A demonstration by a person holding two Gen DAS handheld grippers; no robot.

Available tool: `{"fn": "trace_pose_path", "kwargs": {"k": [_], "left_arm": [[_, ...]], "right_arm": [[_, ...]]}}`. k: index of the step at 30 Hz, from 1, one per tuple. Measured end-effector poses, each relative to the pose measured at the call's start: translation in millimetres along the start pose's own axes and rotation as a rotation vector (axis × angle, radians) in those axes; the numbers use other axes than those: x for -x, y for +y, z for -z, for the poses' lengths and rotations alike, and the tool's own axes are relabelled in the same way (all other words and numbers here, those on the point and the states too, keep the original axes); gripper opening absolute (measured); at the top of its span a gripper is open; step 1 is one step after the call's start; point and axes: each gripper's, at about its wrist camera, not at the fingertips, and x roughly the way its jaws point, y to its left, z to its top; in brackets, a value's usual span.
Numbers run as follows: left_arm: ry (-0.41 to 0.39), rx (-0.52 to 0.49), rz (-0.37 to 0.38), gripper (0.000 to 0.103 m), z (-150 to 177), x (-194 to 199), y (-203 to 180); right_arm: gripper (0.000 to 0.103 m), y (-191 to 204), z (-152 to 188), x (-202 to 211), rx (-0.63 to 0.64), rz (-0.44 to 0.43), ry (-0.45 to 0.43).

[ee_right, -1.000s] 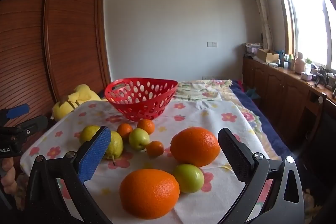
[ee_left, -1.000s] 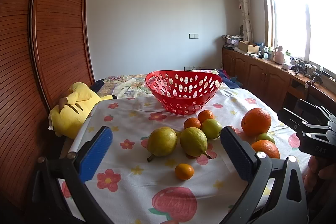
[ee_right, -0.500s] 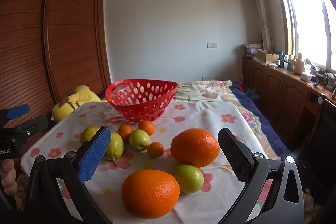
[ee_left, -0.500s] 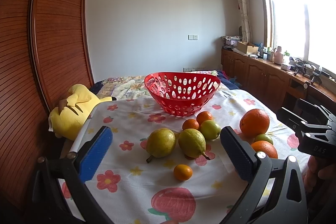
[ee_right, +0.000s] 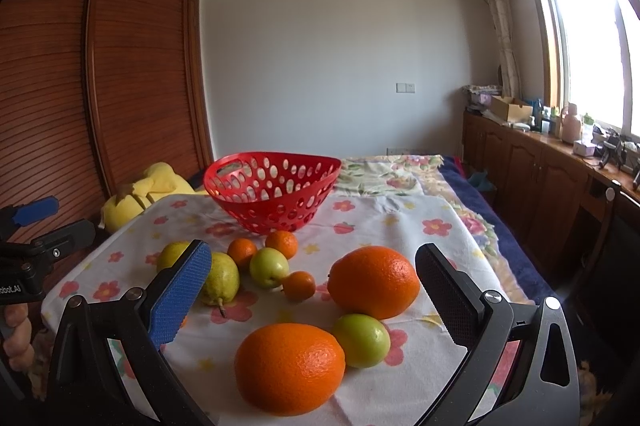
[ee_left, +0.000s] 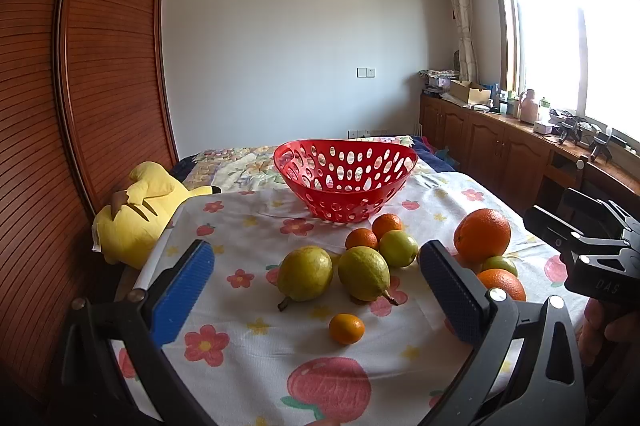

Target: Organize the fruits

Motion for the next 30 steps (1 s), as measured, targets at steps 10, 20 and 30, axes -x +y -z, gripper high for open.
{"fn": "trace_pose_path", "kwargs": {"k": [10,20,30], "left_arm": [[-0.001,0.001,0.001,0.103,-1.2,1.3,-1.1],[-0.004,0.000,0.004,0.103,-3.3,3.5,-2.9],[-0.003,-0.001,0.003,0.103,-2.8,4.2,-4.0]], "right_arm": [[0.103,0.6,-1.1,0.6,0.001,0.001,-0.001],[0.103,0.6,0.7,0.7,0.002,-0.002,-0.001],[0.103,1.0,0.9,1.6,0.003,-0.003,0.000]]}}
